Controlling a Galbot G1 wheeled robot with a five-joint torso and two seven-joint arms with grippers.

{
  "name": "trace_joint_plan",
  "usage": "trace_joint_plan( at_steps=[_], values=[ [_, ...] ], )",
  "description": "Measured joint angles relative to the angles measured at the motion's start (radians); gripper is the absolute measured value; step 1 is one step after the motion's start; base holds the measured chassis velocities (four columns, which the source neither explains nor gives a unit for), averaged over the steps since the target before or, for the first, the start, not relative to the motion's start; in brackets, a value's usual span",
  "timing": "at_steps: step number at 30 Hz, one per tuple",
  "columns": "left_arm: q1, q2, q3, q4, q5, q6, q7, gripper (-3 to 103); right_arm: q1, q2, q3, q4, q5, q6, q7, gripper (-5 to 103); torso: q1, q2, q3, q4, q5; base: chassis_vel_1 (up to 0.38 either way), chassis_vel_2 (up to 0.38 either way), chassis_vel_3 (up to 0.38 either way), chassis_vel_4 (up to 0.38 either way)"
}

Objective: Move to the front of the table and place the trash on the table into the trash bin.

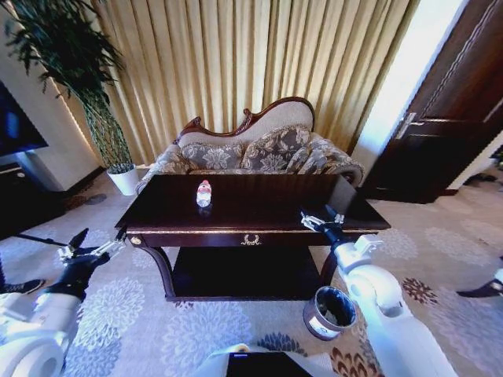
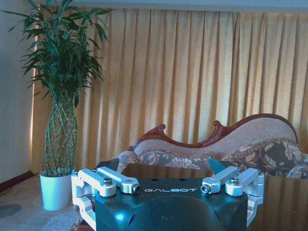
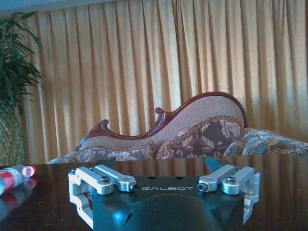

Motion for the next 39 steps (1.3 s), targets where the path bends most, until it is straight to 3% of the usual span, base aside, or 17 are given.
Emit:
trace_joint_plan(
  at_steps=[13, 31, 36, 39],
  values=[
    [-0.002, 0.001, 0.004, 0.000, 0.006, 0.001, 0.001, 100, -0.001, -0.006, -0.003, -0.013, 0.001, 0.008, -0.002, 100, 0.001, 0.000, 0.000, 0.0001, -0.0001, -0.110, 0.113, 0.114, -0.109],
    [-0.018, 0.053, 0.000, 0.002, -0.006, 0.008, -0.036, 100, 0.057, -0.020, -0.047, -0.062, 0.011, 0.006, -0.003, 100, 0.000, 0.000, 0.000, 0.0001, -0.0001, 0.000, 0.000, 0.000, 0.000],
    [-0.067, 0.128, 0.026, 0.039, -0.049, 0.023, -0.092, 100, 0.055, -0.022, -0.032, -0.057, 0.012, 0.006, -0.003, 100, 0.000, 0.000, 0.000, 0.0000, 0.0000, 0.000, 0.000, 0.000, 0.000],
    [-0.139, 0.220, 0.057, 0.095, -0.089, 0.044, -0.149, 100, 0.046, -0.018, -0.021, -0.052, 0.012, 0.006, -0.003, 100, 0.000, 0.000, 0.000, 0.0002, -0.0001, 0.000, 0.000, 0.000, 0.000]
  ],
)
